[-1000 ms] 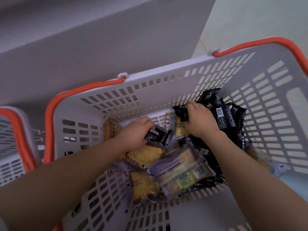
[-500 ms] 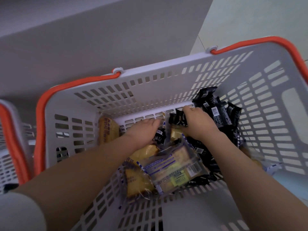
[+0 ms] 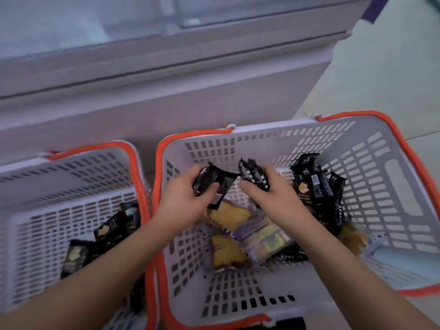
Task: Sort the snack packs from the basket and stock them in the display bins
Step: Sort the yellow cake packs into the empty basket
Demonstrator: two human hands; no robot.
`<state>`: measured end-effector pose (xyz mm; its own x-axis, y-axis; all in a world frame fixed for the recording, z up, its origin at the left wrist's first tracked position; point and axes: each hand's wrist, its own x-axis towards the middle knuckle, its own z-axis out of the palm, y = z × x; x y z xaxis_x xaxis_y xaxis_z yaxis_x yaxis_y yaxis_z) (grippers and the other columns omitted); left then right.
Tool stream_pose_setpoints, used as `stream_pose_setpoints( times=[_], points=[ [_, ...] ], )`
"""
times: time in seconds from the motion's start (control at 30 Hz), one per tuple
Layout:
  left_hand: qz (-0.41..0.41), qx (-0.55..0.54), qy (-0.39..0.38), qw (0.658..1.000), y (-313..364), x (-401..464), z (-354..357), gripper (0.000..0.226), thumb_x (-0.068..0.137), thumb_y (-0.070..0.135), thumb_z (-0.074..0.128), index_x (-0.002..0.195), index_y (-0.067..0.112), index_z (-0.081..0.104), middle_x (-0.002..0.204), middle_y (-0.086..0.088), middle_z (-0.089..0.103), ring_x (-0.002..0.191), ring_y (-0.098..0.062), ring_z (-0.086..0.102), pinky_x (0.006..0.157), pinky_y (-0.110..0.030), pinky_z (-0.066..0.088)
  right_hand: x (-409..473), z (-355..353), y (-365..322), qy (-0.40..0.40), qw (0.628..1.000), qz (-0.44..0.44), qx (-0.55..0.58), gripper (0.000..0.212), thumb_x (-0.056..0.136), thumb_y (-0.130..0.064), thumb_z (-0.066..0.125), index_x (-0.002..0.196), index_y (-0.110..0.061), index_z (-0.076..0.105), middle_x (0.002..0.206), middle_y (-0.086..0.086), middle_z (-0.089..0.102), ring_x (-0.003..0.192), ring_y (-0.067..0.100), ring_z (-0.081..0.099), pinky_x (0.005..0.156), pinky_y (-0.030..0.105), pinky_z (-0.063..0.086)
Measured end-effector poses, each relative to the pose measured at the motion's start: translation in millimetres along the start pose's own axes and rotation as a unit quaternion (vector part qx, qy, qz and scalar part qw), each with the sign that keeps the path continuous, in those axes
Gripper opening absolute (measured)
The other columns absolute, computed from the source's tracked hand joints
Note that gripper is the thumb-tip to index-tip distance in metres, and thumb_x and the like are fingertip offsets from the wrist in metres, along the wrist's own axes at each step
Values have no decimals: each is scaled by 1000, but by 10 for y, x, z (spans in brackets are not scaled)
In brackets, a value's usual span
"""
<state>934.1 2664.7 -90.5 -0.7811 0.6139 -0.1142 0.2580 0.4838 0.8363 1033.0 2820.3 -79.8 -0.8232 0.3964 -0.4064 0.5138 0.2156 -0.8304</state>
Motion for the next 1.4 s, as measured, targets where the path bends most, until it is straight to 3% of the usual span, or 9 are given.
stream_pose_setpoints(
  times=[0.17, 0.27, 0.47, 0.67, 0.8, 0.93, 1.0, 1.13, 1.4],
  points=[
    [-43, -52, 150, 986, -101, -552, -864, 28, 84, 8, 63, 100, 29, 54, 91, 24, 59, 81, 23, 52, 75, -4, 41, -175, 475, -922, -88, 986, -113, -84, 30, 82, -44, 61, 106, -30, 48, 88, -17, 58, 81, 7, 58, 63, 21, 42],
    [-142, -85, 190, 968, -292, -817, -1217, 27, 86, 7, 58, 105, 25, 54, 91, 12, 60, 92, -1, 60, 80, -22, 46, -241, 988, -1229, -133, 959, -180, -173, 36, 84, -39, 62, 113, -23, 51, 101, -9, 63, 93, 14, 58, 67, 25, 42],
    [-240, 145, 70, 957, -859, -1305, -1536, 8, 86, 20, 57, 92, 17, 52, 65, 9, 53, 56, -4, 49, 43, -19, 29, -493, 2013, -1068, -256, 884, -135, -366, 46, 87, -37, 59, 119, -9, 42, 110, 13, 57, 95, 29, 57, 75, 38, 50],
    [-307, 120, 87, 940, -1290, -1650, -1438, 20, 86, 29, 57, 93, 11, 54, 68, 0, 58, 58, -14, 53, 45, -24, 32, -711, 2424, -762, -250, 900, -40, -353, 63, 92, -37, 54, 139, -2, 30, 134, 19, 47, 116, 32, 51, 95, 38, 44],
    [-322, 57, -9, 945, -1331, -1722, -1291, 37, 85, 26, 59, 116, 10, 47, 98, -2, 61, 80, -17, 55, 61, -26, 39, -795, 2241, -751, -218, 874, -122, -418, 56, 96, -32, 47, 140, -3, 29, 136, 17, 40, 121, 33, 44, 96, 38, 40],
    [-231, 60, -167, 957, -1158, -1636, -1179, 57, 86, 30, 59, 136, 11, 40, 125, 0, 53, 110, -12, 52, 85, -15, 39, -673, 1865, -874, -221, 835, -208, -459, 43, 94, -26, 46, 133, -8, 41, 131, 11, 45, 117, 28, 47, 94, 36, 41],
    [-143, 120, -118, 975, -978, -1507, -1125, 57, 87, 32, 57, 137, 9, 40, 137, -5, 44, 127, -18, 41, 105, -26, 32, -555, 1629, -940, -195, 838, -213, -463, 43, 94, -26, 46, 134, -10, 42, 133, 9, 45, 117, 26, 48, 96, 37, 42],
    [48, 135, -42, 989, -449, -1248, -937, 37, 89, 21, 53, 125, 13, 52, 125, 1, 47, 120, -12, 42, 99, -19, 30, -369, 1038, -889, -147, 848, -204, -467, 36, 94, -25, 47, 126, -9, 48, 127, 11, 49, 115, 28, 48, 95, 40, 41],
    [108, 183, -241, 947, -3, -647, 289, 35, 86, 12, 49, 120, 6, 52, 126, -10, 45, 116, -25, 46, 98, -35, 38, -481, -346, 252, -59, 913, 77, -395, 33, 94, -23, 50, 121, -4, 53, 124, 14, 56, 109, 29, 54, 90, 34, 43]
  ],
)
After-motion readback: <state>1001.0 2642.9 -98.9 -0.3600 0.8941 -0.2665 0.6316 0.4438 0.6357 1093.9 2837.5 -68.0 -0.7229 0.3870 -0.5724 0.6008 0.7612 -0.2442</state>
